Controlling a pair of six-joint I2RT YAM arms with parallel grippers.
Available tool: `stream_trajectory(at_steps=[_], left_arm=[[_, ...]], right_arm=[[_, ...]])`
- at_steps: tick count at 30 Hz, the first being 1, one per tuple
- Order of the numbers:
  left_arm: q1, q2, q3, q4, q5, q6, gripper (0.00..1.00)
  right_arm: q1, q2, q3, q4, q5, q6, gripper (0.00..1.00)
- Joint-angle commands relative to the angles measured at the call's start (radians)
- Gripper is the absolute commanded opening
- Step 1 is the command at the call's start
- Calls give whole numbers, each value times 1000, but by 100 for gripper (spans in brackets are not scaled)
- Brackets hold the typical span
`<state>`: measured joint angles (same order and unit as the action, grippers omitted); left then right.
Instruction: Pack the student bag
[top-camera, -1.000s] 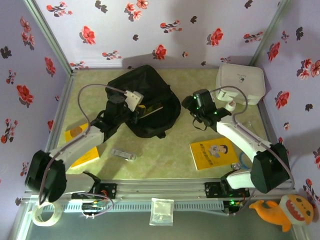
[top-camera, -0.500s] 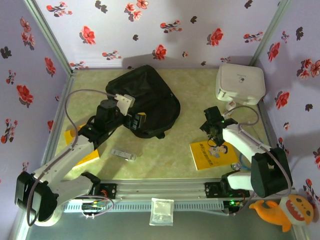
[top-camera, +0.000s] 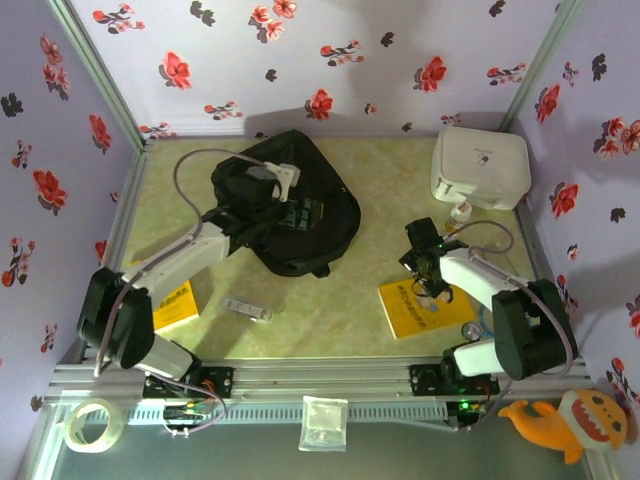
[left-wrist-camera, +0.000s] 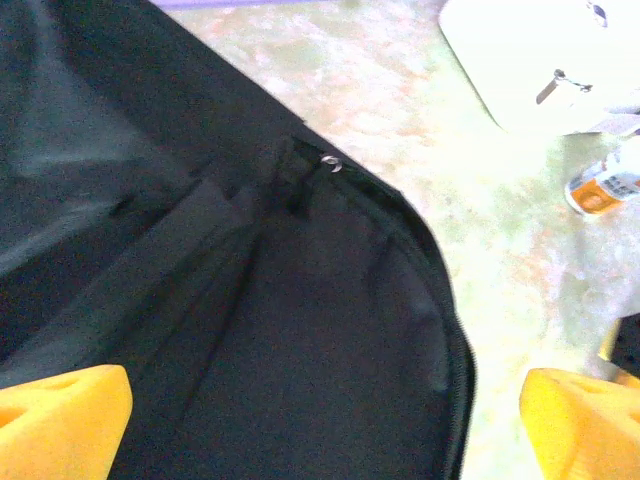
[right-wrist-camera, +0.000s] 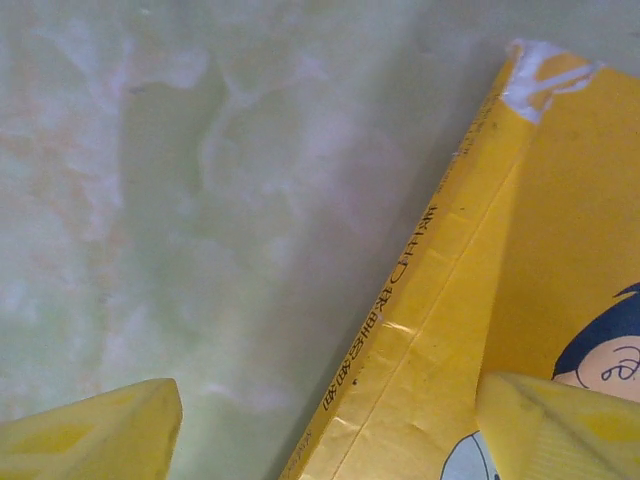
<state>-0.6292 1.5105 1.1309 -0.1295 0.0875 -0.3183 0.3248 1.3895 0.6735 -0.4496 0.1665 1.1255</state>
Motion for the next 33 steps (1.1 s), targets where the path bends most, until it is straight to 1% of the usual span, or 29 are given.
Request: stream_trajectory(at_steps=[1,3,7,9,11,13,15,19,21,24,26,28,33], left_arm=[[-30,69,100,-76,13,-79,100],[-43,117,156,-125,41,-88,100],[-71,210,247,-191,74,-82,99],[-86,258,291,-225,89,-83,98],[-101,301,332,-256,98,-89,96],[-119,342,367,-274,116,-95,95],[-142,383,402,-282,144,-94,93],[-196,458,479,-302,160,-71,88],[-222,506,530,-327,160,-62,83],[-255,579,599,-374,159,-49,79],[-271,622,642,-404,159,-51,77],[-284,663,678,-427,155,-59,74],[-306,758,762,-495,111,-56,67]], right_arm=[[-3,92,-33,272,-206,3,75],[-2,141,-17,362,-274,-21,73],[-3,231,54,425,-379,-82,69],[-8,230,57,467,-412,-81,68],[-22,190,51,469,-417,-79,68],[-38,128,47,426,-405,-85,68],[-53,55,48,341,-377,-102,68],[-67,-74,45,112,-240,-143,69],[-71,-126,33,19,-169,-150,69],[-79,-179,3,-64,-94,-137,69],[-90,-204,-30,-69,-84,-125,68],[-98,-222,-62,-52,-96,-109,65],[-102,-210,-107,-1,-152,-81,53]])
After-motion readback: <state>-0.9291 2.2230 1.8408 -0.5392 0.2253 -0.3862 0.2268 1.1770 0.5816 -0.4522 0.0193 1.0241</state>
